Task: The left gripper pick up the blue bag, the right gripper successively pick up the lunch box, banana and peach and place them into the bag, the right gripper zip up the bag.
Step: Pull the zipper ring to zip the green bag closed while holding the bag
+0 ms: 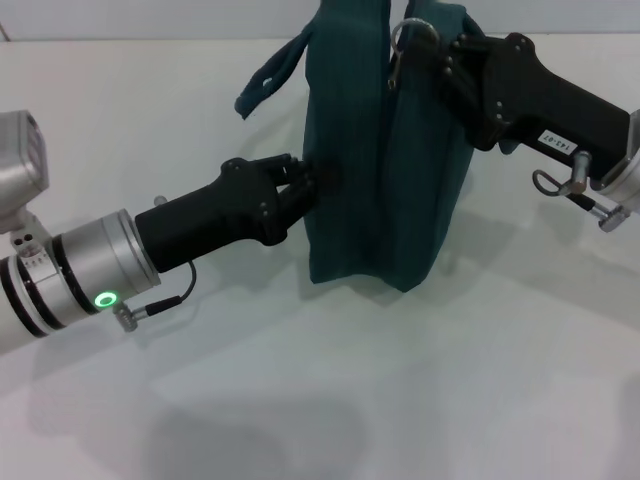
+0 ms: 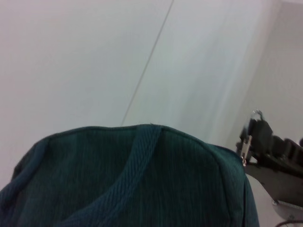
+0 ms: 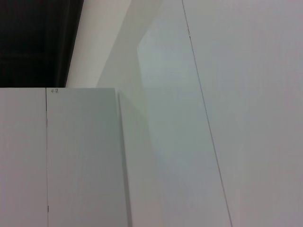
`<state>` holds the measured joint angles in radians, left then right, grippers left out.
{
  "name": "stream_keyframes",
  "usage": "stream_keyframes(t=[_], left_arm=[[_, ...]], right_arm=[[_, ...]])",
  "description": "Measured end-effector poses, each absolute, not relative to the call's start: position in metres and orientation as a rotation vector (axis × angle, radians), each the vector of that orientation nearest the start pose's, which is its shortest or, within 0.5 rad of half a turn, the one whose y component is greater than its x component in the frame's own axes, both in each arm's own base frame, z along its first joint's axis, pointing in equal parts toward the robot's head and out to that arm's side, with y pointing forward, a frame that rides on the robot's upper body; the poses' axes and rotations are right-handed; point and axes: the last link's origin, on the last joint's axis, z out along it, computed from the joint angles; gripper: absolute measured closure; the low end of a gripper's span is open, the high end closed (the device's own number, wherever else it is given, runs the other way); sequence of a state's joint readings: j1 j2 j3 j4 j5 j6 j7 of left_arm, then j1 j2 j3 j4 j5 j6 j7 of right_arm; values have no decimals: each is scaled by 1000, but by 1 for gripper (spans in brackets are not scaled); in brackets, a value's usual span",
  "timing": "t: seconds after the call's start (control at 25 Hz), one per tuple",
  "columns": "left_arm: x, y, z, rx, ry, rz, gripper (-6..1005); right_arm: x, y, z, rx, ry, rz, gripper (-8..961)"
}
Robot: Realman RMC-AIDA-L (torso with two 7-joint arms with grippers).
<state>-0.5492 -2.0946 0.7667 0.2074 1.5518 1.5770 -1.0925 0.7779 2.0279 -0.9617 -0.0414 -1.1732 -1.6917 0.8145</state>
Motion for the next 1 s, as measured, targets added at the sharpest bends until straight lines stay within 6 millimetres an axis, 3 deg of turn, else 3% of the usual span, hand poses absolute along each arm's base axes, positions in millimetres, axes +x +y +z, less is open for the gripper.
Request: stream_keyframes(t=[0.08, 0.52, 1.0], left_arm=[[-240, 305, -49, -2502, -712, -1253, 837], [-246, 298, -58, -2559, -721, -1184, 922], [-244, 284, -65, -2727, -666, -1125, 928]], right_arm=[[174, 350, -20, -2392, 223, 1478, 938], [174, 353, -14, -2339, 295, 1534, 934], [179, 361, -16, -2327, 404, 1490, 929]])
